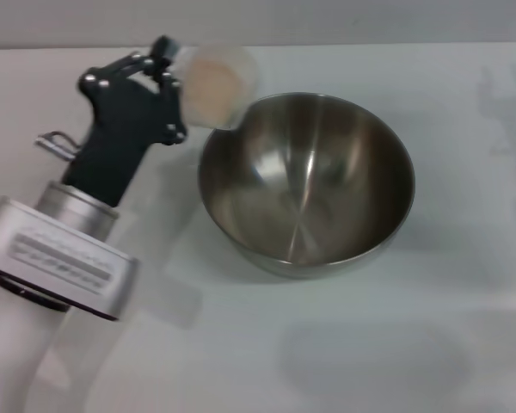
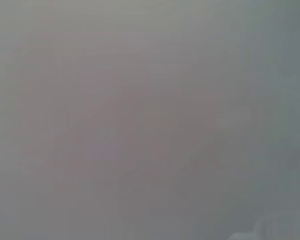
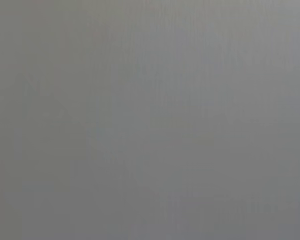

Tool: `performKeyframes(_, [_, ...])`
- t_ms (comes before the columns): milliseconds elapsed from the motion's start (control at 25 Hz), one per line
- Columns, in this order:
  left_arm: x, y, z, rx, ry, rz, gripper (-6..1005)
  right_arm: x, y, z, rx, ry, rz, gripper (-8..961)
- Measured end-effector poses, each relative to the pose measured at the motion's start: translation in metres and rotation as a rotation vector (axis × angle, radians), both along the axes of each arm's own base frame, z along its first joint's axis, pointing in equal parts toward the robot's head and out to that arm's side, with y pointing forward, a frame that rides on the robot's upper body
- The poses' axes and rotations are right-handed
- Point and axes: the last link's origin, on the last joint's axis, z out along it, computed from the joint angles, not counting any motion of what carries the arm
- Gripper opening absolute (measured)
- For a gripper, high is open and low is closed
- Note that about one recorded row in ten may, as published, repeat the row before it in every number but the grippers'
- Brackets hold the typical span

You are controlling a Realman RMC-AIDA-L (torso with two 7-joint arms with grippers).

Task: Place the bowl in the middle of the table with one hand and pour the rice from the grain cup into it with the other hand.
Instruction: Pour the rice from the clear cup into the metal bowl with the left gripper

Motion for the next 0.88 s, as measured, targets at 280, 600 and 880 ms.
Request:
performKeyframes(280, [0.020,-0.003,-0.020,0.091,0.288,-0.135,31,-0.003,0.003,0.001,0.001,-0.004,0.011,409])
performKeyframes(600, [0.024,-0.006,-0.029,0.238,0.527,-0.179,36,-0.005,0.006,0.002,-0.003,-0.009,0.016,409])
performKeyframes(880, [0.025,-0.013,-0.034,0.365,0.697,-0.227,40,-0.007,0.008,0.002,-0.005,-0.015,0.021,409])
